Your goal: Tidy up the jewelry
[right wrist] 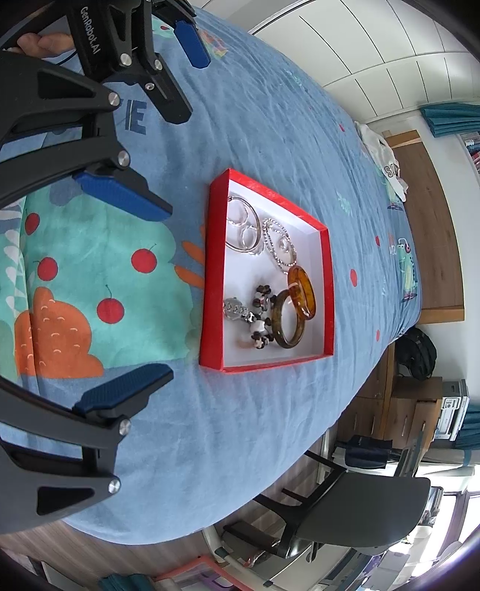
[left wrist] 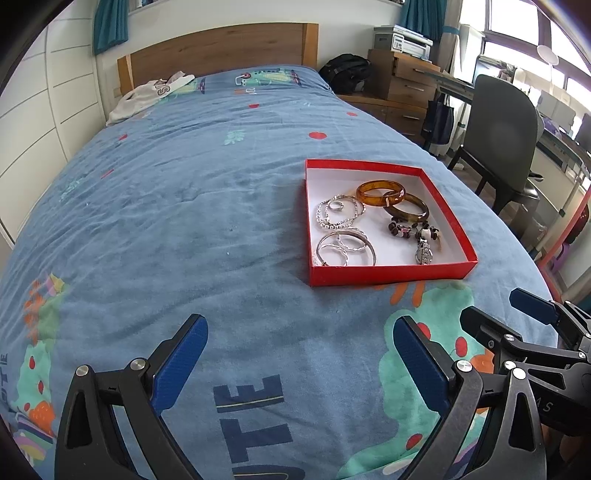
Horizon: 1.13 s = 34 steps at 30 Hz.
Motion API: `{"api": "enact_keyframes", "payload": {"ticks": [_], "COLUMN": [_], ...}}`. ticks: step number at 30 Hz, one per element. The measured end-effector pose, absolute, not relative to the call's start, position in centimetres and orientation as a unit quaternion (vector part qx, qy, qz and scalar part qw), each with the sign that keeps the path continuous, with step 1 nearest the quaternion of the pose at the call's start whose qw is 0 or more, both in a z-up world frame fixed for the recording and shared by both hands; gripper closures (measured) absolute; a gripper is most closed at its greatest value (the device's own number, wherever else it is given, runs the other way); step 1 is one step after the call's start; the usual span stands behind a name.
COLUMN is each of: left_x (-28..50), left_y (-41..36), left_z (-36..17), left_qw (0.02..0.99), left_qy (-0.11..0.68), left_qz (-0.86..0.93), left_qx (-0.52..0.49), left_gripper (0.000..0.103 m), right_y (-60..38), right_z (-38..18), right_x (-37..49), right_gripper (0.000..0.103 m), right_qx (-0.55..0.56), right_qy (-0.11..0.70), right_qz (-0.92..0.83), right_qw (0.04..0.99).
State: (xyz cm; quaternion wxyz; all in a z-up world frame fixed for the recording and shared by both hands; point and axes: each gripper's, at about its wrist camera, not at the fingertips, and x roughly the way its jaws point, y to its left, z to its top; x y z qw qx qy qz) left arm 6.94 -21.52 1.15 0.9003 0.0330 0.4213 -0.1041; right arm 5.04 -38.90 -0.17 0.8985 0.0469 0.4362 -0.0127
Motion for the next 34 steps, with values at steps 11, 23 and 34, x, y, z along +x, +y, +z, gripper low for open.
{"api": "enact_keyframes", "payload": {"ticks": [11, 23, 34], "left_x": [6.79, 6.97, 7.2], "left_y": [-21.63, -21.35, -21.1], "left_z": [1.3, 1.08, 0.92], "left_qw": [0.9, 0.896, 0.896], "left_qy": [0.422, 0.43, 0.431], "left_qz": [-0.106, -0.107, -0.102], "left_qx": [0.033, 0.028, 0.027], "left_gripper": [0.004, 0.004, 0.004], "right_y": [-38.85, -39.14, -39.21], "right_z": [-0.08, 0.4, 0.41], "right_x": [4.94, 4.72, 4.72], "right_gripper": [0.024, 0.024, 0.024], "right_qx": [0.045, 0.042, 0.041], "right_qy": [0.436, 0.437, 0.437], "right_qz": [-0.015, -0.019, -0.02], "right_qw": [0.899, 0.898, 0.898]}}
